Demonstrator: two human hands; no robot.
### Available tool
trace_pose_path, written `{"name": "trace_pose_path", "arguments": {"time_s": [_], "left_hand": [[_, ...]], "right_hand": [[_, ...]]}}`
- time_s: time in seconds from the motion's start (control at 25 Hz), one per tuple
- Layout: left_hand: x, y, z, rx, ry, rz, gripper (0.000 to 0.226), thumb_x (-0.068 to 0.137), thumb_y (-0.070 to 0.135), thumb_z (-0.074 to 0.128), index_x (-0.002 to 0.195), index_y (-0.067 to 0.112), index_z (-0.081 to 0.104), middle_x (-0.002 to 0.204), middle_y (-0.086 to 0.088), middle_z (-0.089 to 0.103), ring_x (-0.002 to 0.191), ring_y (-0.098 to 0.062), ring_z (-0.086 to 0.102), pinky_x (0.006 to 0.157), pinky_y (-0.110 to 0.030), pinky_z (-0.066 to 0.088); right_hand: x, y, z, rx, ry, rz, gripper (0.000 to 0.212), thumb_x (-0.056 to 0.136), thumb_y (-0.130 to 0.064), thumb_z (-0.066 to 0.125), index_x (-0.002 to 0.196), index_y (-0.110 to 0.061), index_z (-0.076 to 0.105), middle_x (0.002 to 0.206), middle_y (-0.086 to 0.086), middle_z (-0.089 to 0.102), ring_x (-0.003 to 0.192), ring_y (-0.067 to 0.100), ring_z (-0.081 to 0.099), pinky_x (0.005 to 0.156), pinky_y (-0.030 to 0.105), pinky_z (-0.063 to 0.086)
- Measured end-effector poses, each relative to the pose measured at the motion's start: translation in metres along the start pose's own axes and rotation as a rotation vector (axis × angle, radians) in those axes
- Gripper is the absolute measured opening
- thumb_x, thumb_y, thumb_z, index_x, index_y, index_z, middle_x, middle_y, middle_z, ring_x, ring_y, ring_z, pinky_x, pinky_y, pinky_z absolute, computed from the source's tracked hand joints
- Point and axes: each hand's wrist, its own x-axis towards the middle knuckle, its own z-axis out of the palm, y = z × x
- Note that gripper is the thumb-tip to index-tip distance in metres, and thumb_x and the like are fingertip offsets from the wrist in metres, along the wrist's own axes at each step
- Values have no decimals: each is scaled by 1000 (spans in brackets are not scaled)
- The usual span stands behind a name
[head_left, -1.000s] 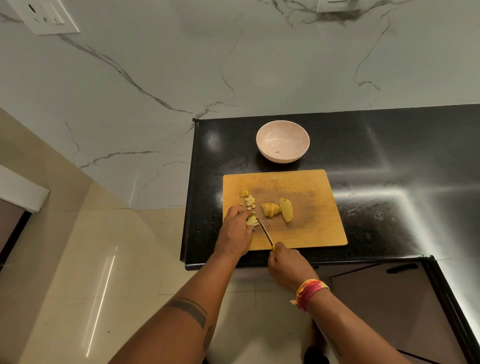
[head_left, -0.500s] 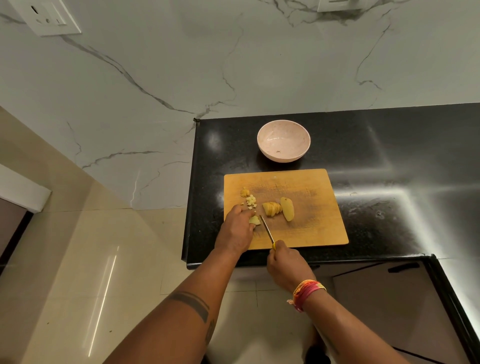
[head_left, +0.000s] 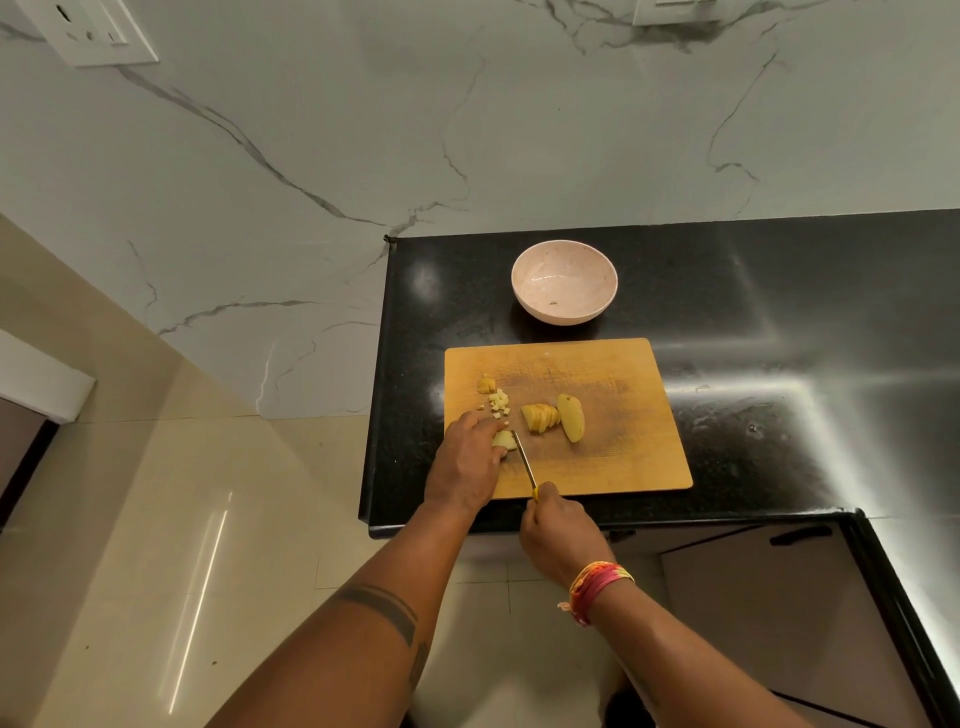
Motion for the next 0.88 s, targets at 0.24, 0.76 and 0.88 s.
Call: {"name": "trace_pose_path", "arguments": {"time_s": [0.24,0.76,0.88], "left_hand": [[2,2,0,-36,-4,-49,39,99,22,64,138,20,62,132,2,52,123,-16,49,103,-33,47],[4,6,-1,-29,10,-81,36,98,26,66,134,20,66,131,2,54,121,-16,51,102,-33,50],[4,6,-1,-31,11,-86,37,98,27,66,134,19,65,134,2,53,123,-17,50,104,-35,49]], "right_hand": [[-2,-6,4,28,54,-8,16,106,-26,34,97,-18,46,74,3,62,62,20,58,52,34,42],[4,-8,1,-26,-29,-2,15,102,-20,36,100,-12,48,77,5,59,66,23,59,60,37,47],[-11,3,5,-16,-40,20,18,104,-26,34,101,-16,49,80,4,62,70,21,62,60,38,49]]}}
